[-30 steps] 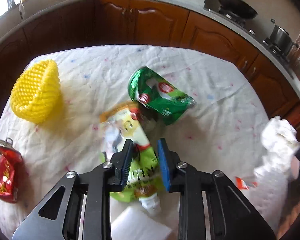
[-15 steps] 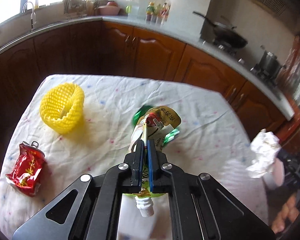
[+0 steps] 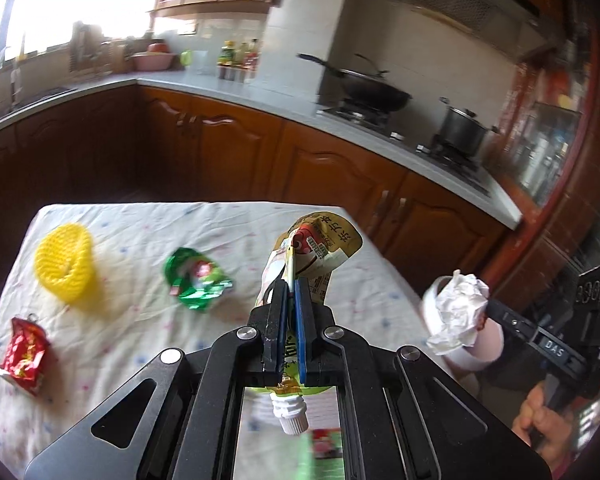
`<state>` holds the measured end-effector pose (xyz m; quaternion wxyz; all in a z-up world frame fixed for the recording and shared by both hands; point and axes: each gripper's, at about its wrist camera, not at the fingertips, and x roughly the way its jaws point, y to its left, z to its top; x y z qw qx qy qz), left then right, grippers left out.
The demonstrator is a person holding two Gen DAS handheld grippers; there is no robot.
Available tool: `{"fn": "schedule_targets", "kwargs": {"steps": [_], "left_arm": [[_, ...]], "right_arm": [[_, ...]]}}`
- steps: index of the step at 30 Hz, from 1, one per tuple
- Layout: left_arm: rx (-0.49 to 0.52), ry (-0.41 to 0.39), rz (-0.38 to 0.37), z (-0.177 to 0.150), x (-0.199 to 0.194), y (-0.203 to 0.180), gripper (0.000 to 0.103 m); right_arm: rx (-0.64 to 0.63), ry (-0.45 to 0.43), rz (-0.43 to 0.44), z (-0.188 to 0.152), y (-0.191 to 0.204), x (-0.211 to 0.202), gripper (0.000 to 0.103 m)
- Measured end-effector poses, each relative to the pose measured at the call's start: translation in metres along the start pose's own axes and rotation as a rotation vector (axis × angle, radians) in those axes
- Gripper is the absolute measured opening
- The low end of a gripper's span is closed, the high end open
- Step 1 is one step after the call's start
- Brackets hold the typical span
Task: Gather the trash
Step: 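Carry the pouch and plastic bag with both tools over the bin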
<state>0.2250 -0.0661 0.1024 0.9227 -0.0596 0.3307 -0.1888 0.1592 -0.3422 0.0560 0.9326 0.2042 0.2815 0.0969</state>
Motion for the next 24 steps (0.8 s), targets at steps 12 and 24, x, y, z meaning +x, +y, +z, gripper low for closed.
{"fn": "schedule_targets", "kwargs": {"steps": [12, 24], "left_arm": [[0.126, 0.044, -0.127, -0.003, 0.023, -0.094, 0.003], [0.243, 0.129, -0.211, -0.014, 0.066, -0.176, 0.003]], "right_arm": [[0.062, -0.059, -0.104, -0.006, -0.055, -0.059, 0.002], [0.123, -0.094, -0.213, -0.008, -0.105, -0.087, 0.002]]}}
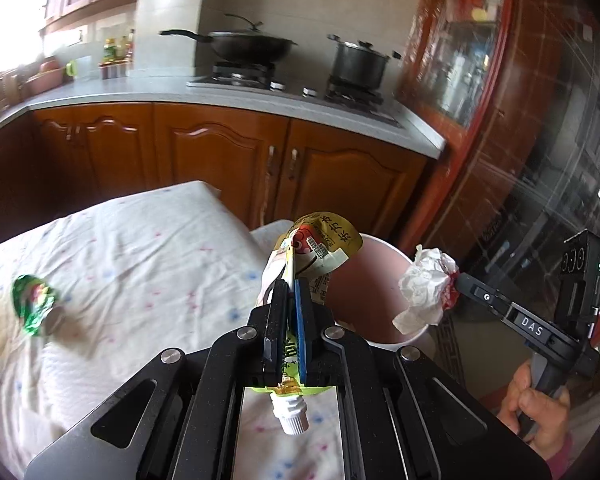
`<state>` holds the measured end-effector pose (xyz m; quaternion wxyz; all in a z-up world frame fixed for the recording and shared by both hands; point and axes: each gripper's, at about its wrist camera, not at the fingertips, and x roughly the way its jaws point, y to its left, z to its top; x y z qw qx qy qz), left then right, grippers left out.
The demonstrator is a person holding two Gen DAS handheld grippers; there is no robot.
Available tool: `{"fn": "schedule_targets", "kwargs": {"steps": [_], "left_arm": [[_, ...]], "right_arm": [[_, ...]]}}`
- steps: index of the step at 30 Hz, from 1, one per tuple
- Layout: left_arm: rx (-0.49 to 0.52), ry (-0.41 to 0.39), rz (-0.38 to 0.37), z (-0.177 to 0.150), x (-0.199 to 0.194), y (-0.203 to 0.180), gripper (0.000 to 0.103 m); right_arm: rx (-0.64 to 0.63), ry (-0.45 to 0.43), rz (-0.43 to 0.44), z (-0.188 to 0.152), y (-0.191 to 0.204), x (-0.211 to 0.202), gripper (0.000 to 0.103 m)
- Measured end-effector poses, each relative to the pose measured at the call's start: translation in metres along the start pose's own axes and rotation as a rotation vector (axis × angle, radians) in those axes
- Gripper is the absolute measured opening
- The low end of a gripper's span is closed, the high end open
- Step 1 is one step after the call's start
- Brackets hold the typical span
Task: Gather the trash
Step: 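Carry the pouch and plastic bag with both tools over the bin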
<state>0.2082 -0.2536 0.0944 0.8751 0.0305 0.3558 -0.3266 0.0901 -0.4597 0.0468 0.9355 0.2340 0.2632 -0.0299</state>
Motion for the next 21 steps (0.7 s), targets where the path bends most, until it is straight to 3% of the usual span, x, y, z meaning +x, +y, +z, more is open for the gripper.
{"fn": "schedule_targets", "kwargs": {"steps": [10, 21], "left_arm": [[0.066, 0.105, -0.062, 0.023, 0.059, -0.042, 0.003], [0.141, 0.219, -0.038, 0.026, 0.121, -0.072, 0.003]], "right_arm": [[0.014, 0.004, -0.086, 0.007, -0.031, 0.007, 0.002], [0.032, 0.072, -0.124, 0.011, -0.054, 0.032, 0.002]]}}
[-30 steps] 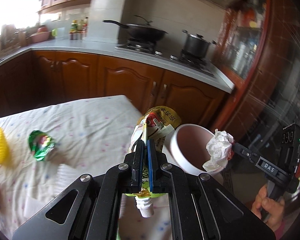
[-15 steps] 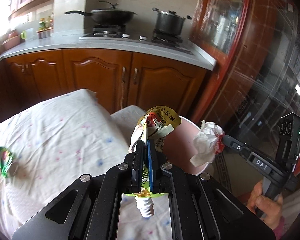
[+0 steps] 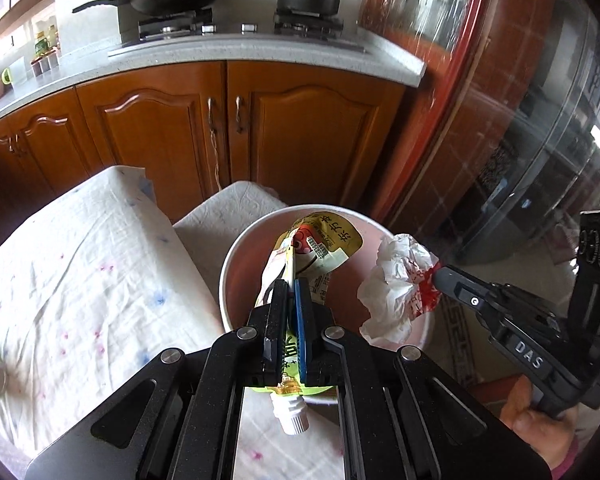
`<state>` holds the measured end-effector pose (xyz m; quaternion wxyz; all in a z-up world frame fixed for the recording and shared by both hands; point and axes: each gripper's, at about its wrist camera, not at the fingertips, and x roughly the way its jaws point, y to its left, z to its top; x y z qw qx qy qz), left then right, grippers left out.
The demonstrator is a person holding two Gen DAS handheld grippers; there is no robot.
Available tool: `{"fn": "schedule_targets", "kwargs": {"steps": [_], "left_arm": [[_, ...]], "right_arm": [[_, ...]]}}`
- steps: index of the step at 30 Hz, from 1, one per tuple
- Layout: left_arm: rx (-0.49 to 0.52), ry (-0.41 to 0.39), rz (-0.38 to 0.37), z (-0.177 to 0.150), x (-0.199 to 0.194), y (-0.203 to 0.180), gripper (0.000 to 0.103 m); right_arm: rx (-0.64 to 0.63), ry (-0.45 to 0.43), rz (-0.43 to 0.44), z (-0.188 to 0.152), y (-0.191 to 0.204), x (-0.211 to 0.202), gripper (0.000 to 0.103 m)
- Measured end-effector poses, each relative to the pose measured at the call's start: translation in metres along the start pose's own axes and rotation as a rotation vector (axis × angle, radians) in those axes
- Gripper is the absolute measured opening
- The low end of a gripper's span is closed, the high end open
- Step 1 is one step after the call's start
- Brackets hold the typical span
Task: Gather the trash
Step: 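Carry the pouch and plastic bag with both tools over the bin, then open both tools to drop the pouch and bag into the bin, then move both open tools back over the table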
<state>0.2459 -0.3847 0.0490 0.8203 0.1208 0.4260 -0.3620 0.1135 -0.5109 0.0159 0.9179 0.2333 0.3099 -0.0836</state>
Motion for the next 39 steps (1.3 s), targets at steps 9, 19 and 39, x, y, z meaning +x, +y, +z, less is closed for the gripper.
{"fn": "schedule_targets", "kwargs": {"steps": [9, 19, 39], "left_arm": [[0.009, 0.033, 0.008, 0.005, 0.019, -0.003, 0.007], [-0.025, 0.038, -0.001, 0.001, 0.019, 0.002, 0.037], [-0.241, -0.113, -0.010, -0.067, -0.063, 0.066, 0.052]], "right_arm": [[-0.010, 0.045, -0.021, 0.002, -0.004, 0.017, 0.003], [0.039, 0.057, 0.002, 0.000, -0.012, 0.019, 0.026], [0.054, -0.013, 0.114, -0.021, 0.022, -0.004, 0.076]]}}
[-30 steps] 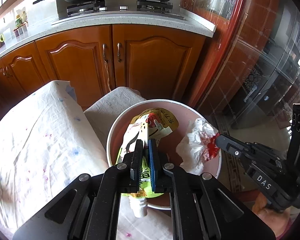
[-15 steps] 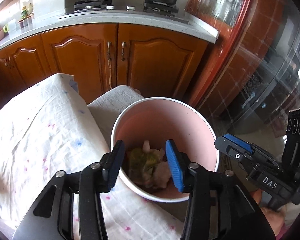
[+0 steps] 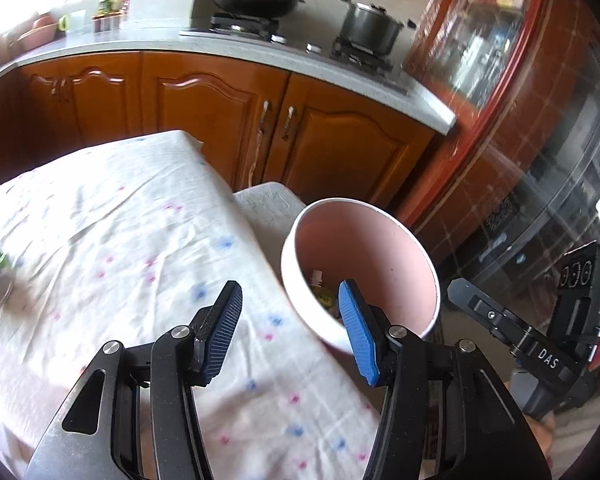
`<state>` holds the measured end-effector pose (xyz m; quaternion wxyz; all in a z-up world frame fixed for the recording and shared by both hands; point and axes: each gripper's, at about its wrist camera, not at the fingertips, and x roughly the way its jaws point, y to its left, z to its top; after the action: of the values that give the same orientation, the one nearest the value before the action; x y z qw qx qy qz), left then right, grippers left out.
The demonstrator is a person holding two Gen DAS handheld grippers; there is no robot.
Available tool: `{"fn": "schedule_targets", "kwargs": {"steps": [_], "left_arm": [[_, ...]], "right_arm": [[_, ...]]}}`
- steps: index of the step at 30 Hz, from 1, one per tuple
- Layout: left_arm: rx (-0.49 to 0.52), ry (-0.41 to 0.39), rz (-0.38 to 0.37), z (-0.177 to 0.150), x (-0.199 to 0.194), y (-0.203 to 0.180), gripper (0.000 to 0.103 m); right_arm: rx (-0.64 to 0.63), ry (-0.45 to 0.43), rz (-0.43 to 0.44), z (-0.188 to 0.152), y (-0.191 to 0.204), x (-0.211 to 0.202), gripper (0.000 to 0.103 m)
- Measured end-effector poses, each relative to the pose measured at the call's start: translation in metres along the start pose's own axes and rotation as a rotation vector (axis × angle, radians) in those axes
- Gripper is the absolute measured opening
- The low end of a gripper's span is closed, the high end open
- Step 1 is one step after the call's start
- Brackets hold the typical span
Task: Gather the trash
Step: 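Move both open tools back over the table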
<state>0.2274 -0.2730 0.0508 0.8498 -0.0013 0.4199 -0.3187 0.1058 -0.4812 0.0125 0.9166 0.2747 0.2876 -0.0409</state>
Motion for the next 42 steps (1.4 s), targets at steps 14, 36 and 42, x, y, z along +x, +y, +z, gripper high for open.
{"fn": "schedule_targets", "kwargs": {"steps": [14, 36, 42], "left_arm": [[-0.128, -0.101, 0.032, -0.051, -0.081, 0.067, 0.055], [-0.289, -0.128, 0.207, -0.125, -0.144, 0.165, 0.056], [-0.308, -0.124, 0.238, -0.135, -0.151, 0.182, 0.061]], "right_arm": [[-0.051, 0.013, 0.110, -0.034, 0.058, 0.001, 0.083], [-0.175, 0.121, 0.256, -0.081, 0.147, 0.034, 0.085], [-0.222, 0.146, 0.276, -0.088, 0.169, 0.042, 0.085]]}}
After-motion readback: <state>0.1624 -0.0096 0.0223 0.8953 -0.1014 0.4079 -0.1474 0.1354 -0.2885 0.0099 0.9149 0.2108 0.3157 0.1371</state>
